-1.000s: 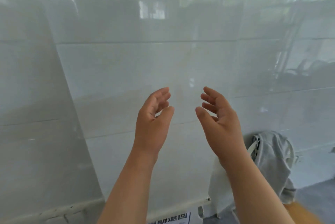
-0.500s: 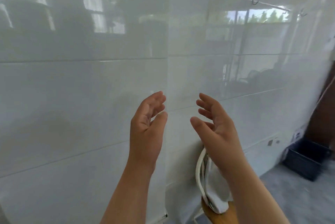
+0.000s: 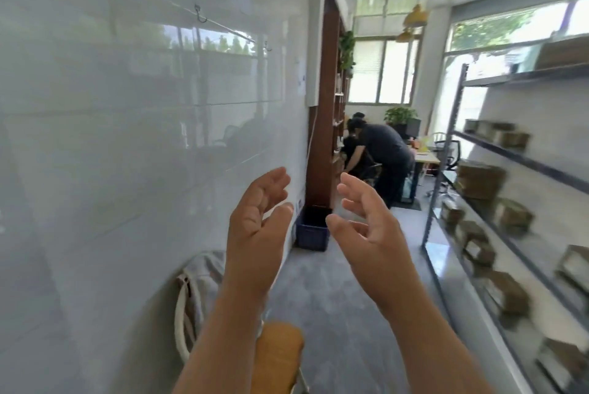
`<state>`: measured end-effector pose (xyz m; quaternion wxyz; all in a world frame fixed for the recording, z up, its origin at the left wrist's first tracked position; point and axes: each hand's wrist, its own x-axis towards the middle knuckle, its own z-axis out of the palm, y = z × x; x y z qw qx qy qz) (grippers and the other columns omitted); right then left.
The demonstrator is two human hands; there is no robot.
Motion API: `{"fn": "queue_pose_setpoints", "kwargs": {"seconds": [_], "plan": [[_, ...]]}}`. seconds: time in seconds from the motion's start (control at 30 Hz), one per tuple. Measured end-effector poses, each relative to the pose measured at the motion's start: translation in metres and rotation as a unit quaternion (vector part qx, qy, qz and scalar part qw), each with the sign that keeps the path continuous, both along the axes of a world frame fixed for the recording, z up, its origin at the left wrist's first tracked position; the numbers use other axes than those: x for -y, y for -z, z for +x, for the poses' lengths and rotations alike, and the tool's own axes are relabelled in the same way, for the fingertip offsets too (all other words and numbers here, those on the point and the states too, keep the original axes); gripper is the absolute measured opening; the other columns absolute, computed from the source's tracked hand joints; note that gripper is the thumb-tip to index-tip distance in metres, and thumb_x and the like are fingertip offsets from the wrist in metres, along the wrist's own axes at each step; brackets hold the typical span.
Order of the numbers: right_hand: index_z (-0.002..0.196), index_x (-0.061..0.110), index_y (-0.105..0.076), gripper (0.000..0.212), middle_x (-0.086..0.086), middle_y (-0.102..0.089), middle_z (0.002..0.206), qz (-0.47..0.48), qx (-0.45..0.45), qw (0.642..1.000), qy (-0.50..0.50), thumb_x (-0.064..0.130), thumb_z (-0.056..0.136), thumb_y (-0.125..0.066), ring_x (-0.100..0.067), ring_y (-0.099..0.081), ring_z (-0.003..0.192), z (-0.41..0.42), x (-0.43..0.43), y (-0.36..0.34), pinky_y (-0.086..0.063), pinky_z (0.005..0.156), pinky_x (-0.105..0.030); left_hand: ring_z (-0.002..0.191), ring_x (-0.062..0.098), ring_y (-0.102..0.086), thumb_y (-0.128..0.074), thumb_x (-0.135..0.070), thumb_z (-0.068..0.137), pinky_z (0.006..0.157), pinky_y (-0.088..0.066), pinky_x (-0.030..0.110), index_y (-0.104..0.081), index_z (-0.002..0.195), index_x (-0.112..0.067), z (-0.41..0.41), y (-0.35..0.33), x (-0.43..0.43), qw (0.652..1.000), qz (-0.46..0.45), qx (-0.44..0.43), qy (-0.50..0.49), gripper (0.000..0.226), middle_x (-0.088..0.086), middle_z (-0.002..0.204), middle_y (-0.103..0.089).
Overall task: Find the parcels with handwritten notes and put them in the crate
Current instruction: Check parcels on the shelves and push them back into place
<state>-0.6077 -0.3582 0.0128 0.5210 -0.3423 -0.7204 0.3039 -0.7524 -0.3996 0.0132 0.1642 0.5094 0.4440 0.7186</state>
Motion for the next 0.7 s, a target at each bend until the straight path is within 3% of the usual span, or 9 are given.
{"fn": "queue_pose_setpoints", "kwargs": {"seconds": [0.13, 0.3, 0.43, 0.5, 0.6, 0.7], "plan": [[0.145, 0.039, -0.044, 0.057, 0.023, -0.053, 0.136, 0.011, 0.009, 0.988, 0.156, 0.033, 0.091, -0.063, 0.008, -0.05, 0.122, 0.064, 0.026, 0.001, -0.048, 0.104, -0.031, 0.12, -0.002, -0.059, -0.053, -0.004, 0.098, 0.093, -0.049, 0.016, -0.058, 0.131, -0.036, 0.064, 0.004, -0.017, 0.987, -0.015, -0.01, 0.158, 0.047, -0.019, 0.129, -0.064], [0.141, 0.041, -0.048, 0.053, 0.017, -0.054, 0.139, -0.005, 0.001, 0.949, 0.315, 0.024, 0.094, -0.065, 0.0, -0.052, 0.126, 0.158, 0.084, -0.002, -0.048, 0.106, -0.035, 0.109, -0.01, -0.062, -0.054, 0.001, 0.095, 0.08, -0.051, 0.01, -0.062, 0.119, -0.042, 0.169, 0.008, -0.006, 0.94, -0.019, 0.008, 0.341, 0.049, -0.022, 0.114, -0.069], [0.136, 0.048, -0.047, 0.049, 0.03, -0.053, 0.129, 0.0, -0.001, 0.91, 0.414, 0.027, 0.095, -0.064, 0.014, -0.049, 0.117, 0.226, 0.14, -0.006, -0.046, 0.102, -0.027, 0.114, 0.004, -0.065, -0.058, -0.013, 0.089, 0.092, -0.054, 0.029, -0.064, 0.122, -0.038, 0.251, 0.004, 0.018, 0.894, -0.023, 0.006, 0.447, 0.042, -0.013, 0.12, -0.07], [0.135, 0.053, -0.043, 0.048, 0.036, -0.049, 0.127, -0.003, 0.003, 0.889, 0.458, 0.031, 0.096, -0.062, 0.016, -0.046, 0.115, 0.256, 0.166, -0.007, -0.043, 0.102, -0.026, 0.108, 0.0, -0.066, -0.058, -0.01, 0.091, 0.091, -0.055, 0.027, -0.063, 0.122, -0.036, 0.287, 0.0, 0.036, 0.873, -0.019, 0.007, 0.487, 0.04, -0.016, 0.117, -0.071], [0.137, 0.051, -0.042, 0.049, 0.03, -0.047, 0.136, -0.006, -0.006, 0.855, 0.518, 0.03, 0.097, -0.06, 0.016, -0.045, 0.115, 0.298, 0.211, -0.009, -0.043, 0.105, -0.028, 0.118, 0.003, -0.062, -0.058, -0.022, 0.085, 0.099, -0.051, 0.031, -0.062, 0.127, -0.036, 0.344, -0.004, 0.069, 0.847, -0.018, -0.013, 0.532, 0.044, -0.014, 0.124, -0.068], [0.139, 0.052, -0.042, 0.05, 0.025, -0.046, 0.143, -0.013, -0.018, 0.819, 0.573, 0.033, 0.097, -0.061, 0.005, -0.048, 0.12, 0.341, 0.263, -0.012, -0.045, 0.107, -0.033, 0.12, 0.003, -0.06, -0.059, -0.019, 0.088, 0.099, -0.049, 0.03, -0.063, 0.123, -0.041, 0.402, -0.007, 0.105, 0.813, -0.021, -0.009, 0.582, 0.041, -0.016, 0.125, -0.067]]}}
